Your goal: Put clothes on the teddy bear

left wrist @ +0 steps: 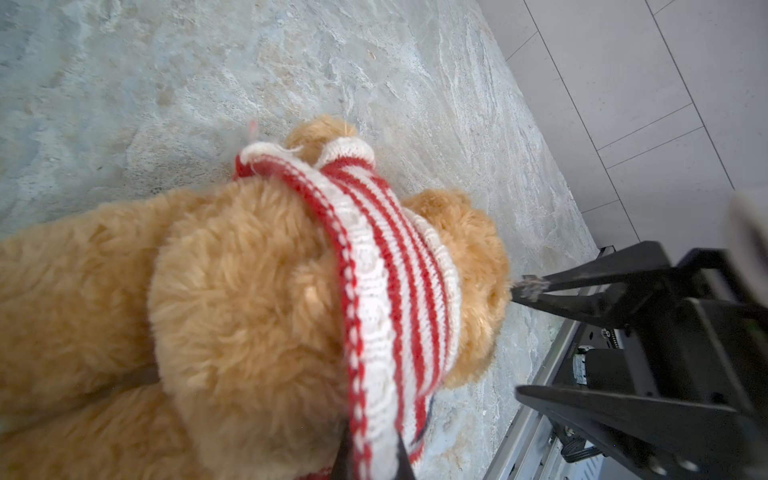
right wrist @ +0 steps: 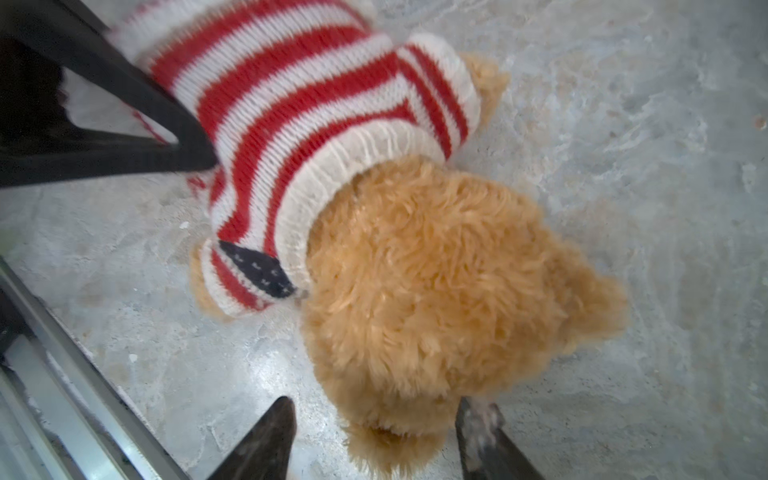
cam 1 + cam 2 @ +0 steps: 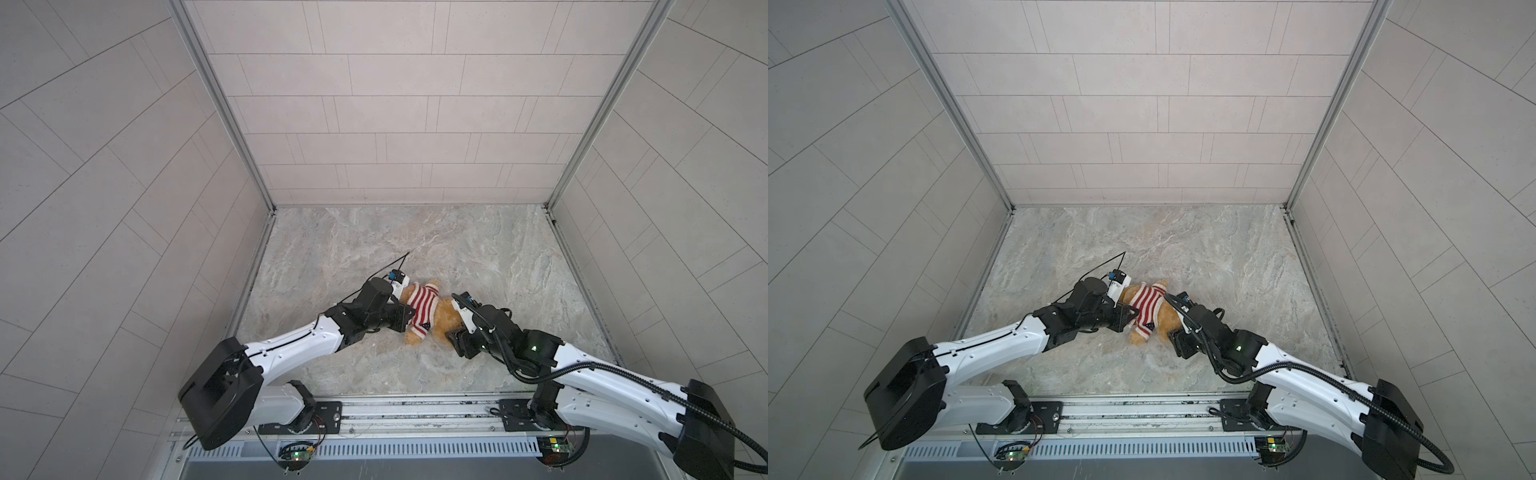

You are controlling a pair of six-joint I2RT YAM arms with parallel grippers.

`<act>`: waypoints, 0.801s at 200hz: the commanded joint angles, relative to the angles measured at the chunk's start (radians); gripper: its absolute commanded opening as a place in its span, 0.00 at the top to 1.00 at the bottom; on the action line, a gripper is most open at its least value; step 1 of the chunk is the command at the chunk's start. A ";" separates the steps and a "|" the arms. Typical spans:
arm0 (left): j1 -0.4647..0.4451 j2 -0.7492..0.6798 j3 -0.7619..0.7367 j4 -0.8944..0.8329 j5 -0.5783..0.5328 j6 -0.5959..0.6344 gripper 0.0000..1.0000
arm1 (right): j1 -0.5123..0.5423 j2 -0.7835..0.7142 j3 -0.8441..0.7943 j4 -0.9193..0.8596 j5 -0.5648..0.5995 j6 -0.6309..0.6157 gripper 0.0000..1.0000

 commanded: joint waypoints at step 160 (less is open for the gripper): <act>0.025 -0.239 -0.097 -0.189 -0.072 0.059 1.00 | -0.078 -0.053 0.036 -0.094 0.125 -0.022 1.00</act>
